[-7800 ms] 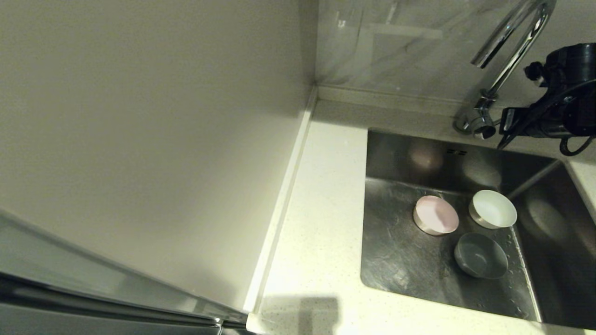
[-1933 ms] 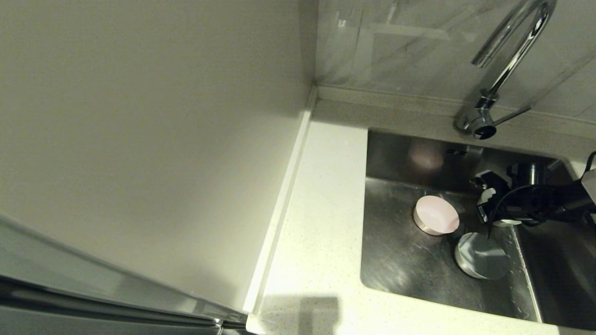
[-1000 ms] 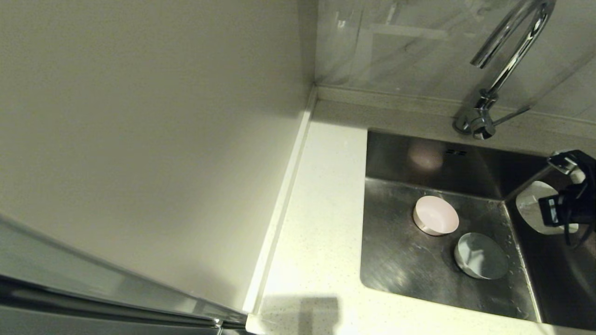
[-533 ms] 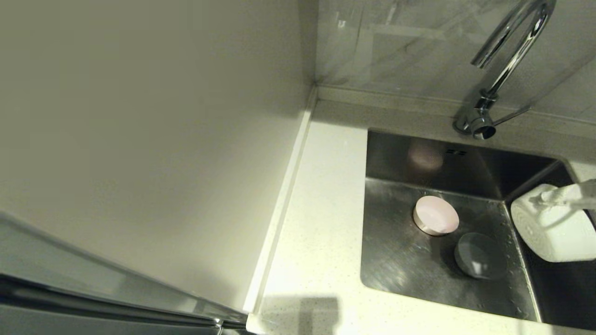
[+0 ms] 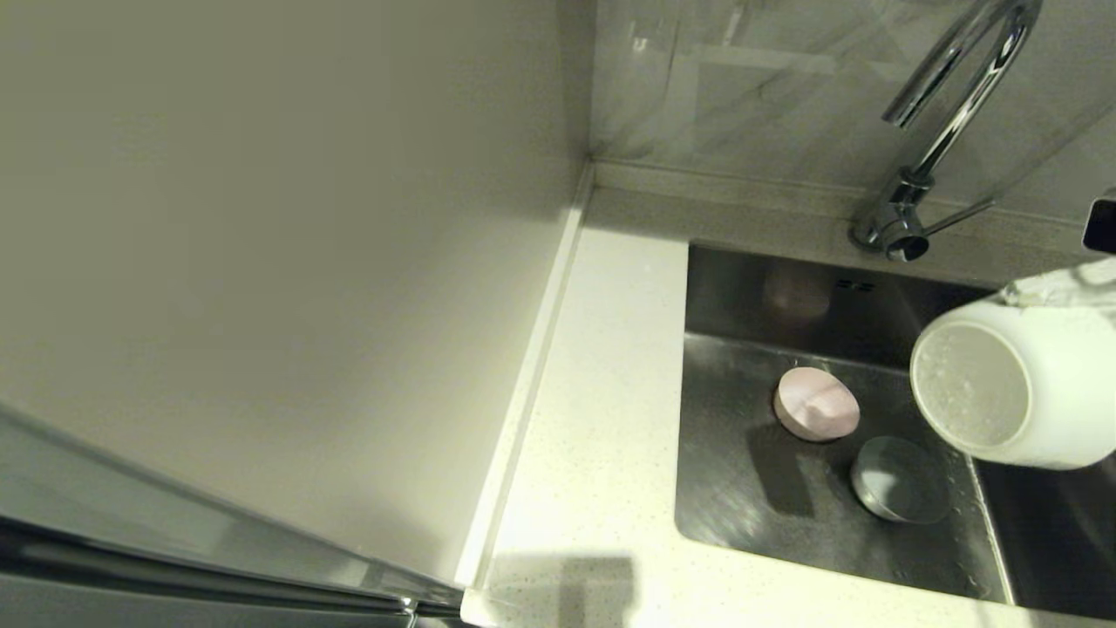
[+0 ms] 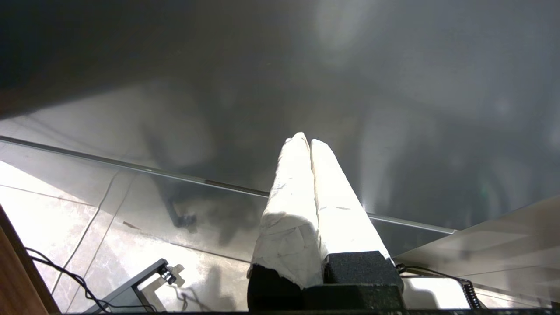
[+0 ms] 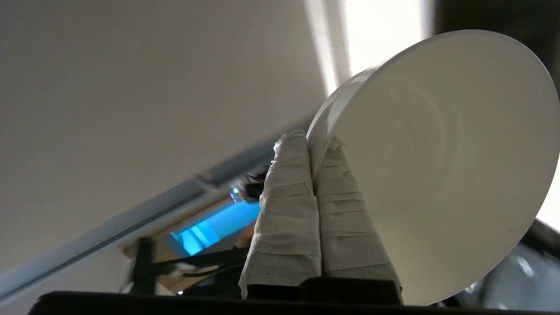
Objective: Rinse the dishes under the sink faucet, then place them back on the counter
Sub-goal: Place the bowl on the table
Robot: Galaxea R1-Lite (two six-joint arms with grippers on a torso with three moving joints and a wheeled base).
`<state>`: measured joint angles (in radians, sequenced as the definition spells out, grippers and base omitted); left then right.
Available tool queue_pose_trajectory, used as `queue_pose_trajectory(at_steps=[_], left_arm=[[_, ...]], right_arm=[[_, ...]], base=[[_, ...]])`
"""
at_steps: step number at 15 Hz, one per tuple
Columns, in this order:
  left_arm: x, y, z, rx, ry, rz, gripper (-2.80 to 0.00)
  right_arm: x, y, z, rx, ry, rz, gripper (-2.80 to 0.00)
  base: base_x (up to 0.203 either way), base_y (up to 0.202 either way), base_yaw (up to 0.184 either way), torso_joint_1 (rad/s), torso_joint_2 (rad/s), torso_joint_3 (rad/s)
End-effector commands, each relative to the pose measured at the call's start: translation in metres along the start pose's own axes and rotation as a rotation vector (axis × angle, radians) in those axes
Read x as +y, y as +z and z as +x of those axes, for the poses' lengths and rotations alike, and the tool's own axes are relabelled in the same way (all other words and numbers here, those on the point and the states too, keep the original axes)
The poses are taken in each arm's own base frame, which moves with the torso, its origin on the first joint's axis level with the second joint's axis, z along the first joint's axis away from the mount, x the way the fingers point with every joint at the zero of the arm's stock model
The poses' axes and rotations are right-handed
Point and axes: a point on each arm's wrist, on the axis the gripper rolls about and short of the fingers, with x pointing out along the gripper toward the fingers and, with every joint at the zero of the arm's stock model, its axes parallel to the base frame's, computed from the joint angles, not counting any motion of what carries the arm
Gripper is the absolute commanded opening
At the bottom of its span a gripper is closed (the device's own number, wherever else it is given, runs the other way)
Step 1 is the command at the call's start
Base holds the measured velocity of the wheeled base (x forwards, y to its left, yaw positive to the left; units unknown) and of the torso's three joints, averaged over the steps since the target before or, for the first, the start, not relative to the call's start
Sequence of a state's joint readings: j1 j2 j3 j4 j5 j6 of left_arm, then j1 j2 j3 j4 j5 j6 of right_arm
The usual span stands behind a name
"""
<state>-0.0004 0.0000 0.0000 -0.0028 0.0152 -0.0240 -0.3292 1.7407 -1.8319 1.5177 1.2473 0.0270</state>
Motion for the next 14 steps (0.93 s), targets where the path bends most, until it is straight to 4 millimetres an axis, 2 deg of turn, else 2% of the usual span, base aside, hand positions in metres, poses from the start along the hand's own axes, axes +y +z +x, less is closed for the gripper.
queue_pose_trajectory(at_steps=[1,3,5,6,9,12,13,14], left_arm=[[0.000,0.000,0.000,-0.004,-0.001,-0.001,-2.80],[0.000,0.000,0.000,-0.003,0.000,-0.001,-2.80],[0.000,0.000,0.000,-0.003,0.000,-0.001,-2.80],[0.000,0.000,0.000,-0.005,0.000,-0.001,-2.80],[0.000,0.000,0.000,-0.005,0.000,-0.001,-2.80],[0.000,0.000,0.000,-0.003,0.002,-0.001,-2.80],[0.000,0.000,0.000,-0.005,0.000,-0.001,-2.80],[0.000,0.000,0.000,-0.003,0.000,-0.001,-2.80]], right_arm=[[-0.025,-0.001,0.009,0.064,-0.092,-0.006,-2.80],[-0.025,-0.008,0.004,0.077,-0.233,-0.170,-2.80],[-0.025,-0.017,-0.007,0.060,-0.378,-0.208,-2.80],[-0.028,-0.014,-0.011,0.019,-0.424,-0.261,-2.80],[-0.032,0.021,-0.031,-0.250,-0.653,-0.584,-2.80],[-0.033,0.058,-0.057,-0.553,-0.966,-0.846,-2.80],[-0.041,0.067,-0.071,-0.610,-1.098,-0.903,-2.80],[-0.054,0.072,-0.086,-0.587,-1.224,-0.941,-2.80]], base=[[0.000,0.000,0.000,0.000,0.00,0.000],[0.000,0.000,0.000,0.000,0.00,0.000],[0.000,0.000,0.000,0.000,0.00,0.000],[0.000,0.000,0.000,0.000,0.00,0.000],[0.000,0.000,0.000,0.000,0.00,0.000],[0.000,0.000,0.000,0.000,0.00,0.000],[0.000,0.000,0.000,0.000,0.00,0.000],[0.000,0.000,0.000,0.000,0.00,0.000]])
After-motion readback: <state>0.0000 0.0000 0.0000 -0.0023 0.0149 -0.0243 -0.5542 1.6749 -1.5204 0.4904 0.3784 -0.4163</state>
